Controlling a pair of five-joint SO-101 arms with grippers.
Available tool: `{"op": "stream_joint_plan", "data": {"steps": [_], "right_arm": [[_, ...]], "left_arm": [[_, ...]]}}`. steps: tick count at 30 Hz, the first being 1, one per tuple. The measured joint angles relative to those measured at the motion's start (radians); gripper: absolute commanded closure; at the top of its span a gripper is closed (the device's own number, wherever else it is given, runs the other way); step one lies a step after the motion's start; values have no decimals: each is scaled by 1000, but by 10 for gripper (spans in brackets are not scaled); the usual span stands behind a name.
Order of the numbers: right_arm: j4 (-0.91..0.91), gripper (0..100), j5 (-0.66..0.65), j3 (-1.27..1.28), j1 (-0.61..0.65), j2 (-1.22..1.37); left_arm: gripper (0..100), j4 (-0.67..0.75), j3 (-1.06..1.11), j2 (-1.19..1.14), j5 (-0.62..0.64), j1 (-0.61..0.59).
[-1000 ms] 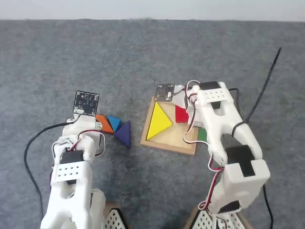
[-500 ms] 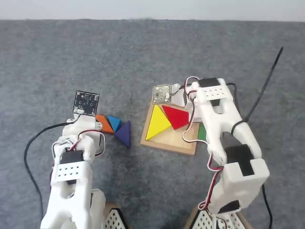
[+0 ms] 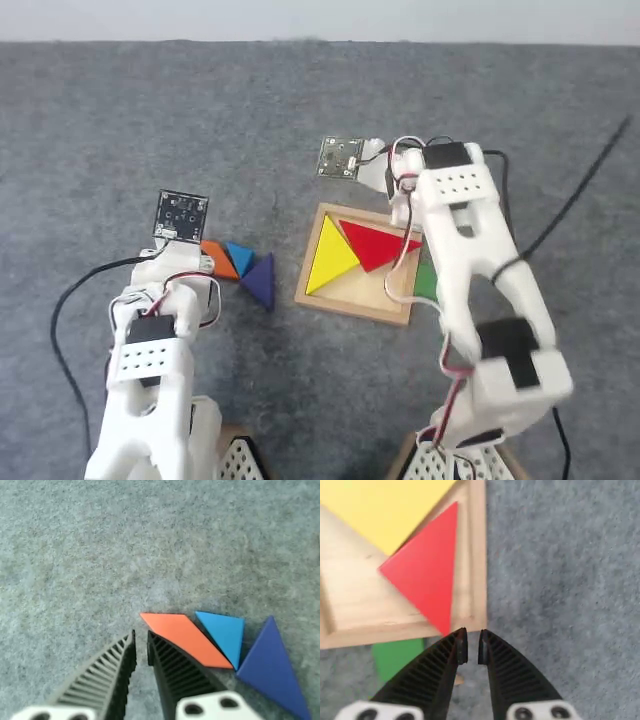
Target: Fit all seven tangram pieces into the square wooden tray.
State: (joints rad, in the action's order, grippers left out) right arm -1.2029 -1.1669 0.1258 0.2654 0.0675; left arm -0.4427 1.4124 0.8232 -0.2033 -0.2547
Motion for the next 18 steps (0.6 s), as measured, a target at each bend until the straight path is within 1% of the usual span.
{"op": "stream_joint_plan", "data": {"steps": [3, 5, 7, 9, 13, 16, 18], "right_arm": [[-3, 947, -35, 167, 0, -130], [51, 947, -43, 318, 28, -206], [135, 947, -17, 466, 61, -253], [215, 947, 28, 563, 75, -262], [311, 947, 86, 580, 83, -227], [347, 948, 100, 552, 83, -106], [358, 948, 132, 496, 81, -18]], "left_arm": [[960, 0, 0, 0, 0, 0], [960, 0, 0, 0, 0, 0], [960, 0, 0, 0, 0, 0], [960, 0, 0, 0, 0, 0], [960, 0, 0, 0, 0, 0], [960, 0, 0, 0, 0, 0], [960, 0, 0, 0, 0, 0]]}}
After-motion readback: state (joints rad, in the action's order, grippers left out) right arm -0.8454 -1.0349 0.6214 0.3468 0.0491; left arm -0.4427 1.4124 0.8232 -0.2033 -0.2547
